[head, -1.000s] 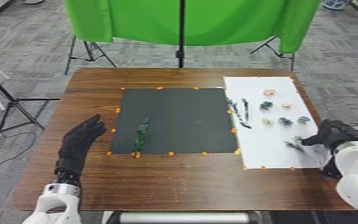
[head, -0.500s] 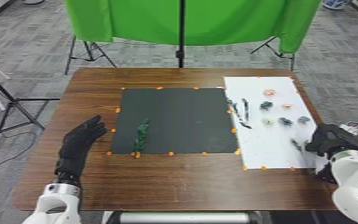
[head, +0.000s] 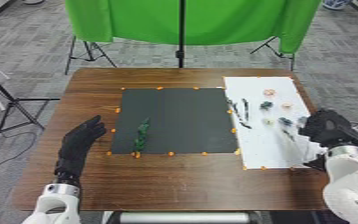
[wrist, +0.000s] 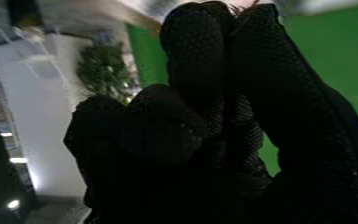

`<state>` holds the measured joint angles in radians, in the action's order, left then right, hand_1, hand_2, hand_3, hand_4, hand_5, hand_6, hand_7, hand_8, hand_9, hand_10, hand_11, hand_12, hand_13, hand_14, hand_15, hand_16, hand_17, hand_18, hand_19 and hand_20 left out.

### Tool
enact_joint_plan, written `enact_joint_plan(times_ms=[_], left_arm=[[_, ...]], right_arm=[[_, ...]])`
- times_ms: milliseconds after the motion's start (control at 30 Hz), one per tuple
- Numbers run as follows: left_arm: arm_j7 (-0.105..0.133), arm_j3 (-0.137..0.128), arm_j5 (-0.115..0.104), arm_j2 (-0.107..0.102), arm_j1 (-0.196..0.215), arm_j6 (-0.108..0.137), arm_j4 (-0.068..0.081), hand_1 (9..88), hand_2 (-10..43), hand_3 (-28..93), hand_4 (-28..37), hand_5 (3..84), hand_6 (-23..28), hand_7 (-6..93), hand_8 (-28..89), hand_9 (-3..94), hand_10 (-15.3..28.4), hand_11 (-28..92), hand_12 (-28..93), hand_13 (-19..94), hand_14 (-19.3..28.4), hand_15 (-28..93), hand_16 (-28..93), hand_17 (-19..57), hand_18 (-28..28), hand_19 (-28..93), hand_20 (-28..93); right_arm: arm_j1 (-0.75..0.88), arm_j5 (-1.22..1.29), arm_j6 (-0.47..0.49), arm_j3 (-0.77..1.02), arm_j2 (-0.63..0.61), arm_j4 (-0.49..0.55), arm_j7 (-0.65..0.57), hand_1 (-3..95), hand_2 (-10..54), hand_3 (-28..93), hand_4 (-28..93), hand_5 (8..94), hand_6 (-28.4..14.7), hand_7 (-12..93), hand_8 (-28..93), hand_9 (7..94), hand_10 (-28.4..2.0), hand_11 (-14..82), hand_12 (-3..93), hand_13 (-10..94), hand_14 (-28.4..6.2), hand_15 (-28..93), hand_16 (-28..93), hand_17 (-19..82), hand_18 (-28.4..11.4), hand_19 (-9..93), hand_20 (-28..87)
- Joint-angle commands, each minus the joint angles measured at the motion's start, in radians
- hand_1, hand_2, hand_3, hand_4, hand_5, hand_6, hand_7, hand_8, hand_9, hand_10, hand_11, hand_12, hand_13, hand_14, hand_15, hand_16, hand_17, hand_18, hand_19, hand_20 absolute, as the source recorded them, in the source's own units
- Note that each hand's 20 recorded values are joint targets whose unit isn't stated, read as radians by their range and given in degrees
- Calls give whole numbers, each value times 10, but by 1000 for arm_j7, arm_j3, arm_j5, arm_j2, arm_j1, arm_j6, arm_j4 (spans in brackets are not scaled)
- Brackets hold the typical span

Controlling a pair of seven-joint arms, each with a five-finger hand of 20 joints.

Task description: Arrange flowers

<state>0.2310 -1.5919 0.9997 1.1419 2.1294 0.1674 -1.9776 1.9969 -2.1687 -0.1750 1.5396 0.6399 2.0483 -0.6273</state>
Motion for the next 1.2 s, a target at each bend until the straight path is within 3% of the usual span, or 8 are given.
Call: enact_joint_plan(times_ms=[33, 300, 500, 733, 1200], left_arm=[[-10, 1, -2, 5, 10, 1, 1, 248, 29, 660, -258, 429, 69, 79, -44, 392, 140, 186, 138, 287, 182, 278, -4, 12, 135, 98, 166], [-14, 13, 1, 9, -5, -7, 8, 249, 29, 660, -258, 428, 69, 79, -44, 391, 140, 186, 138, 285, 182, 277, -3, 11, 135, 98, 166], [-16, 21, 0, 11, -15, -12, 14, 247, 29, 661, -258, 428, 68, 79, -43, 391, 140, 187, 138, 286, 181, 277, -3, 11, 135, 98, 166], [-17, 32, 0, 11, -25, -21, 21, 248, 29, 660, -258, 428, 69, 79, -43, 391, 140, 187, 138, 286, 182, 276, -3, 11, 135, 98, 165], [-19, 37, -1, 10, -31, -32, 27, 247, 28, 660, -256, 428, 69, 79, -43, 391, 140, 186, 138, 285, 183, 276, -3, 10, 135, 99, 165]], right_arm=[[-317, 34, -24, -275, 37, 22, 41, 551, -95, 622, -100, 830, 2, 261, 201, 906, -84, 285, 403, 900, -26, 633, 340, 654, -119, 932, 619], [-683, 76, -2, -677, 197, -100, 117, 555, -95, 616, -96, 831, 1, 260, 202, 906, -87, 292, 399, 901, -26, 633, 342, 656, -118, 932, 622], [-824, 90, 8, -851, 345, -232, 139, 555, -95, 615, -94, 830, 1, 260, 201, 905, -87, 296, 396, 902, -26, 633, 343, 657, -117, 932, 623], [-886, 100, -9, -952, 451, -333, 145, 557, -95, 611, -96, 830, 1, 261, 198, 902, -88, 299, 396, 902, -25, 632, 344, 657, -117, 932, 626], [-870, 131, 23, -983, 482, -352, 143, 536, -95, 568, -97, 811, -3, 272, 176, 880, -107, 332, 364, 885, -31, 635, 348, 641, -120, 932, 622]])
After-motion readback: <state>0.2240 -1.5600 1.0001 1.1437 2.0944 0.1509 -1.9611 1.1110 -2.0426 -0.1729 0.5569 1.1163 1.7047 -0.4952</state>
